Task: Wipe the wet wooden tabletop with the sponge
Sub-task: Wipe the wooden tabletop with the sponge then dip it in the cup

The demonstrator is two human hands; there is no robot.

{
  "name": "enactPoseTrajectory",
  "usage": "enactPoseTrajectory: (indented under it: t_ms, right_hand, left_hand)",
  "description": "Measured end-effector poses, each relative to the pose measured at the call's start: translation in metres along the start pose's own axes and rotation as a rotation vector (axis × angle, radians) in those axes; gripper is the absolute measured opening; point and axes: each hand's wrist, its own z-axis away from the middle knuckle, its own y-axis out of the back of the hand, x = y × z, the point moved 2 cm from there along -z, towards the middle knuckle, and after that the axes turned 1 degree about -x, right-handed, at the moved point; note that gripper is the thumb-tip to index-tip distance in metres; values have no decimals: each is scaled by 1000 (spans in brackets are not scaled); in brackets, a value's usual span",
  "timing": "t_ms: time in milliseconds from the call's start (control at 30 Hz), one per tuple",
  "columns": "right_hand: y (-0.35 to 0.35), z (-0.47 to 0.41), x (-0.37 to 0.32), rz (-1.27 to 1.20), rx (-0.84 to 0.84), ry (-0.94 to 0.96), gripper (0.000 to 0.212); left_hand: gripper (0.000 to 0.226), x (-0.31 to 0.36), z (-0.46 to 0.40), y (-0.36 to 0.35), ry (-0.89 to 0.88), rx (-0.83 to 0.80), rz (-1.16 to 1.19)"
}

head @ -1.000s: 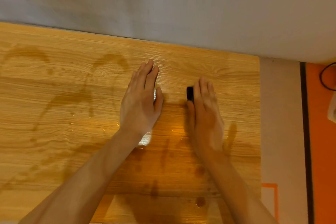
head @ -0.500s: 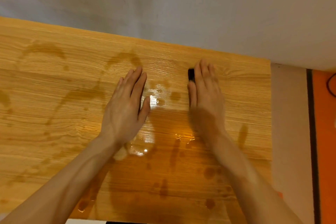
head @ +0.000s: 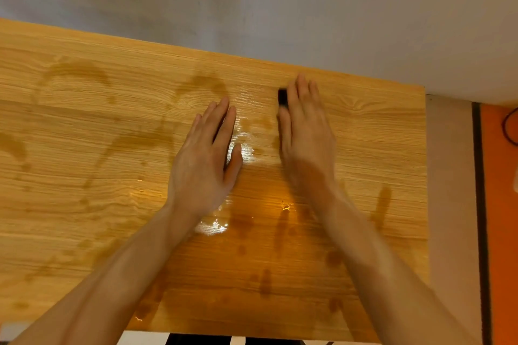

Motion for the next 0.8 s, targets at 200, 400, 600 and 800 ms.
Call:
enactPoseTrajectory:
  t_ms: [200,400,600,800]
  right_hand:
    - [-7,42,-3,261,13,48,47]
    - [-19,-31,-23,115,14,-51,47]
    - [20,55,57,95,108,-200,46]
    - [4,58,24,90,222,-415,48]
  left_hand:
    - [59,1,-2,-1,19,-52,-28]
    - [61,-1,-2,-1,18,-59,-41]
    - [60,-1,-2,-2,22,-61,-61]
    - [57,-2,-4,-1,-8,-29,-82]
